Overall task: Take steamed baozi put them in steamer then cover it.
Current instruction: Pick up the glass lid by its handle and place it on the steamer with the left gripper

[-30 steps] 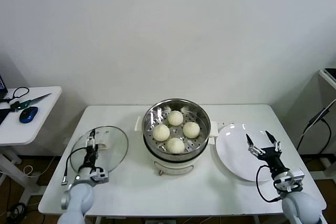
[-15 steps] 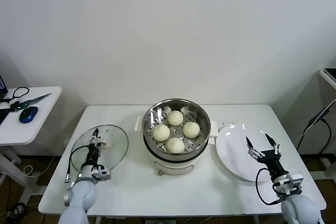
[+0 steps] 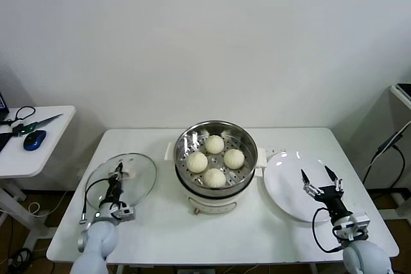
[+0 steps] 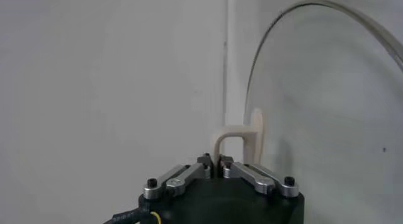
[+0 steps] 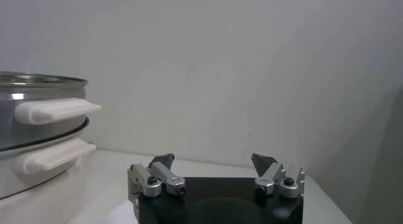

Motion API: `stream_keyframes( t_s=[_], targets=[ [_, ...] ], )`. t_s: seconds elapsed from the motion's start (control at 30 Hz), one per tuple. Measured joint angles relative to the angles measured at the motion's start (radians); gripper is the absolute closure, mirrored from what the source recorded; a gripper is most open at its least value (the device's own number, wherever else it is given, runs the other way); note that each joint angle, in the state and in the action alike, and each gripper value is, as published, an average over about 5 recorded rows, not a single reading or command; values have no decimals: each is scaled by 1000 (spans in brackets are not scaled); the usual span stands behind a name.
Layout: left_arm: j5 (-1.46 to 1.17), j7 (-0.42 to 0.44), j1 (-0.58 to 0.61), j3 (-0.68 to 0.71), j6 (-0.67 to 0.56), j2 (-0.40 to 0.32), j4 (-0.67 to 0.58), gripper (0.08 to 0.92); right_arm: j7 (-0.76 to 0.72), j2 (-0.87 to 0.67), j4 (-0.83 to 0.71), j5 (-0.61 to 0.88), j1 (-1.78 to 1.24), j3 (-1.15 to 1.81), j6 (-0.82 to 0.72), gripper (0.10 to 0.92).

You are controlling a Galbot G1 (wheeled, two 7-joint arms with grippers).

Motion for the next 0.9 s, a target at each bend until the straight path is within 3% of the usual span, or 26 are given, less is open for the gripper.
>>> stream_keyframes(
  t_s=[0.33,0.9],
  targets=[
    [-57,10,66,-3,25,37,-141,854,-12,0,-19,-2,4,13,13,203],
    [-91,63,322,14,290,177,-658,854,-20,-22,-67,-17,48,7,23,203]
  ],
)
